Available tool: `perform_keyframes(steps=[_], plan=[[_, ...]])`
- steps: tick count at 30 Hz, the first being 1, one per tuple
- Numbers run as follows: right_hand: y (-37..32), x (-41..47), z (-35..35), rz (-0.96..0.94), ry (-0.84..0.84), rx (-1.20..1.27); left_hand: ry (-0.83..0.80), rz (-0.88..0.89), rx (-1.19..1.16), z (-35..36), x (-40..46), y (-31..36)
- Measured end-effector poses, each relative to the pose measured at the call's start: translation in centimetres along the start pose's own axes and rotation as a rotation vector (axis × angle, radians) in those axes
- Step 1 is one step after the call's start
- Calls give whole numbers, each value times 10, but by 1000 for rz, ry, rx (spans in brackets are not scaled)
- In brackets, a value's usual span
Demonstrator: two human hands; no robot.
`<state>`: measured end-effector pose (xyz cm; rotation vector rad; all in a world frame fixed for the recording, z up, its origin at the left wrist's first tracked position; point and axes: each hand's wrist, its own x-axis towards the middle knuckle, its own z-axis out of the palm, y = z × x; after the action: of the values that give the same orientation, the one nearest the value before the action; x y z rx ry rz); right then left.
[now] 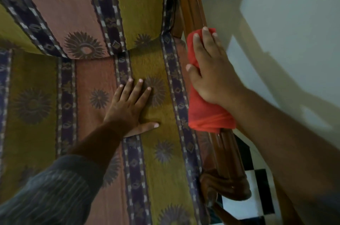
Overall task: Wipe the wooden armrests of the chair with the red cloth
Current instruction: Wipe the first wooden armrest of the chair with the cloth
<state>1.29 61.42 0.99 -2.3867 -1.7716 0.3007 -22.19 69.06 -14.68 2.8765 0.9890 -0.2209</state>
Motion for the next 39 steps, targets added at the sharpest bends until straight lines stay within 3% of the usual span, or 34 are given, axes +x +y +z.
perform_keyframes(steps=[5,13,17,25,39], plan=[[2,-27,4,7,10,71,-18,17,-17,-3,-8,4],[1,-148,16,-12,-19,140,-83,39,-31,-3,-23,7],[0,-134,14,-15,-25,88,-51,24,-38,3,-26,13],[1,-9,4,32,-7,-3,-4,14,-53,6,-28,14],[-6,-129,12,43,13,36,23,18,-74,5,-31,17]])
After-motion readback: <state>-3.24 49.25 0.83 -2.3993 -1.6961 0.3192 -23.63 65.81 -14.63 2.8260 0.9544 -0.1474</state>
